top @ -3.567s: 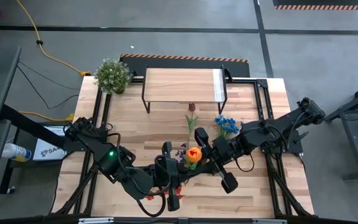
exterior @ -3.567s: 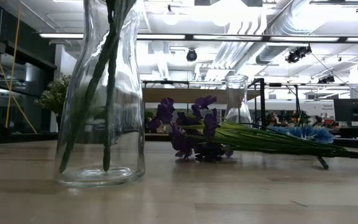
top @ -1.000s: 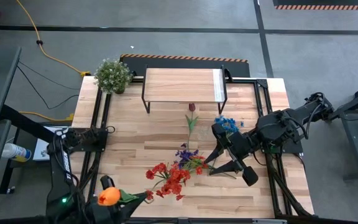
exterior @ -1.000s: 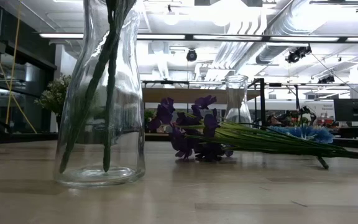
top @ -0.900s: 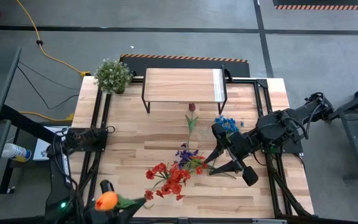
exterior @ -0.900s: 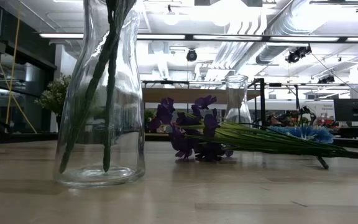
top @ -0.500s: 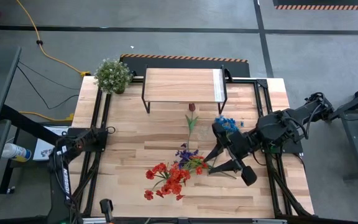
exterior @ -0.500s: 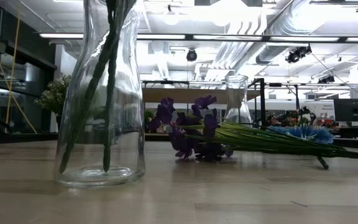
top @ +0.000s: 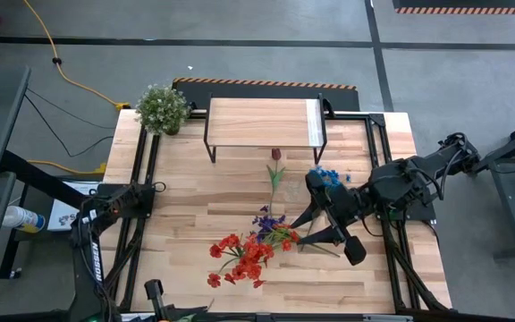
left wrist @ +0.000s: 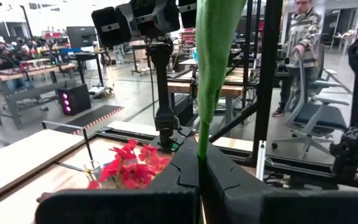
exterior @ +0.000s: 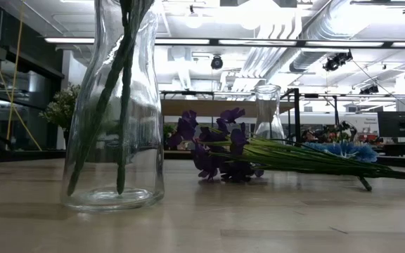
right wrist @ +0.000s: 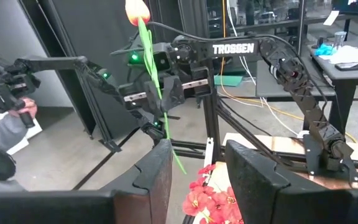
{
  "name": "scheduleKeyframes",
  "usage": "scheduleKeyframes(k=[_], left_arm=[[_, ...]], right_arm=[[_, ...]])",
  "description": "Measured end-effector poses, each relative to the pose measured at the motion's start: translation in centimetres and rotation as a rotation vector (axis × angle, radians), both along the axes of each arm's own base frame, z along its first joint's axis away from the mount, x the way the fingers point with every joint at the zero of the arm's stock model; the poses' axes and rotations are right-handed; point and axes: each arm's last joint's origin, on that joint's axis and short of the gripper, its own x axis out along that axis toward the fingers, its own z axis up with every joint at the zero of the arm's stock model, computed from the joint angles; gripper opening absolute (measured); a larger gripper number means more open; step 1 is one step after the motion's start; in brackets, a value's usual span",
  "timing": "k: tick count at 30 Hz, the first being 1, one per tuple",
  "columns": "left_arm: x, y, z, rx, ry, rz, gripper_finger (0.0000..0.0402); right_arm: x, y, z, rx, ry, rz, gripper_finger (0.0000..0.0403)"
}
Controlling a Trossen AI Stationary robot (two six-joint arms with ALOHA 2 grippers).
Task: Pick and place flowers into a vace then onto a shelf
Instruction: Put the orange flower into the bottom transparent vase
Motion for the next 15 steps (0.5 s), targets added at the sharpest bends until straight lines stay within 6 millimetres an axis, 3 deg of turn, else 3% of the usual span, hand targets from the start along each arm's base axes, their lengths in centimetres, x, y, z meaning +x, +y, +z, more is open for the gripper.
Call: scheduleKeyframes(k=[15], left_arm=[[-1.8,4.0,3.9,0.089,0.038,0.002,0.0030]], right_arm=[[0.1,-0.1,0.0,0.005,-0.003,-0.034,0.0140]])
